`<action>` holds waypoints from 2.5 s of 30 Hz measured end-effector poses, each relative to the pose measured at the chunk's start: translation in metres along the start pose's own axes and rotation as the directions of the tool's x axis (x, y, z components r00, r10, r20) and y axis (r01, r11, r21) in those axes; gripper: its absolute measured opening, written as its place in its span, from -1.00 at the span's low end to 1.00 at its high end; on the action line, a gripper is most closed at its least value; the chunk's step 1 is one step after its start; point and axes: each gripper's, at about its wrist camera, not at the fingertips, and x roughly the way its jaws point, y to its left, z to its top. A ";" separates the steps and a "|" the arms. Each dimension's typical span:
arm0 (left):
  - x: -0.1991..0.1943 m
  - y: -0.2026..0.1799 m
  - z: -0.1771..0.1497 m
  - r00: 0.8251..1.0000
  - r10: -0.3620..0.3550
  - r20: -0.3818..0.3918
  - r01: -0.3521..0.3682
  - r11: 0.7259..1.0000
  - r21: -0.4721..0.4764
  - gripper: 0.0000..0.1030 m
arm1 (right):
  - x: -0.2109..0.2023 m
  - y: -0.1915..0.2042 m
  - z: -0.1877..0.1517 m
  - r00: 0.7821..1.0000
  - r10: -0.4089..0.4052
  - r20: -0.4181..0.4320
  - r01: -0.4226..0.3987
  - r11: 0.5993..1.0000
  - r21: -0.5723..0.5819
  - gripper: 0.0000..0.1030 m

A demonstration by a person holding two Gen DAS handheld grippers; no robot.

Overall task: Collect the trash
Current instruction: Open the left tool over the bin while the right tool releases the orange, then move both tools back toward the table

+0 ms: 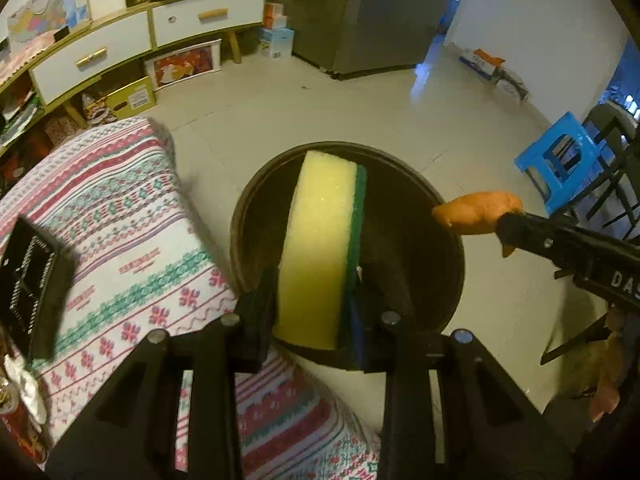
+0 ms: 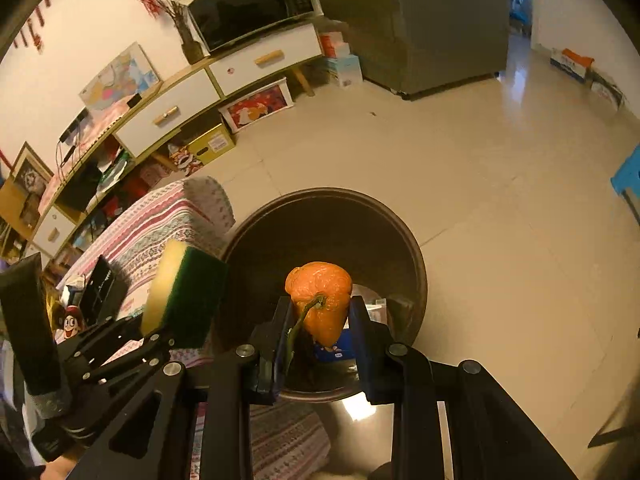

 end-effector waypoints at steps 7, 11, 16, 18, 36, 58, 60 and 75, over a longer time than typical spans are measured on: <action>-0.011 -0.002 -0.003 0.999 0.039 0.025 -0.040 0.999 0.037 0.56 | 0.007 -0.008 -0.003 1.000 -0.016 -0.018 0.016 1.000 0.013 -0.44; -0.022 0.008 -0.005 0.997 0.070 0.029 -0.070 0.998 0.008 0.65 | 0.009 -0.008 -0.004 0.999 -0.023 -0.025 0.024 1.000 0.018 -0.44; -0.037 0.027 -0.012 0.996 0.088 0.025 -0.087 0.996 -0.034 0.74 | 0.011 -0.007 -0.004 0.999 -0.036 -0.029 0.036 0.999 0.014 -0.44; -0.044 0.034 -0.016 0.995 0.099 0.027 -0.097 0.994 -0.044 0.77 | 0.011 -0.007 -0.005 0.999 -0.041 -0.029 0.042 0.999 0.013 -0.44; -0.118 0.106 -0.061 0.982 0.185 0.046 -0.176 0.973 -0.153 0.88 | 0.002 0.014 -0.009 0.998 -0.069 0.000 0.069 0.997 -0.027 0.32; -0.170 0.217 -0.126 0.948 0.319 -0.018 -0.302 0.876 -0.376 0.99 | -0.017 0.090 -0.030 0.999 -0.034 0.038 0.039 0.992 -0.120 1.00; -0.173 0.225 -0.131 0.946 0.323 -0.032 -0.309 0.867 -0.391 0.99 | -0.015 0.095 -0.032 1.000 -0.008 0.025 0.011 0.995 -0.098 1.00; -0.133 0.261 -0.144 0.976 0.177 -0.123 -0.209 0.920 -0.331 0.99 | 0.005 0.146 -0.050 0.999 -0.011 -0.044 0.002 0.979 -0.203 1.00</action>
